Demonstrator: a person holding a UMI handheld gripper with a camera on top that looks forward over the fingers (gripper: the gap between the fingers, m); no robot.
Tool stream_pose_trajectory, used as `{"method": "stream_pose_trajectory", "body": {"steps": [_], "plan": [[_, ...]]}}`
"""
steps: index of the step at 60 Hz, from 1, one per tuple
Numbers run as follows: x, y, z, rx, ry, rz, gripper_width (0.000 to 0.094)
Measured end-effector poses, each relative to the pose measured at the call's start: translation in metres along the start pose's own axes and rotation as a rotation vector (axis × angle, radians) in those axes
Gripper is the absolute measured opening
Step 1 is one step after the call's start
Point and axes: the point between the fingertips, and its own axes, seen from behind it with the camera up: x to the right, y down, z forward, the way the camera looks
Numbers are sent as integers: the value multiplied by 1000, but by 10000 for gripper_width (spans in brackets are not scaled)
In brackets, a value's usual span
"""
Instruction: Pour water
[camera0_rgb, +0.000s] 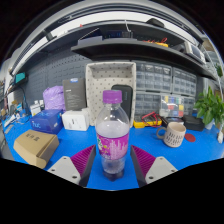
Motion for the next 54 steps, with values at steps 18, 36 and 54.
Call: {"method": "stream_pose_trajectory", "body": {"steps": [18, 36, 54], "plan": [[-1, -13, 42, 114, -2, -7, 534], [-2, -19, 41, 203, -48, -3, 394], [24, -35, 55, 130, -82, 249, 394]]}}
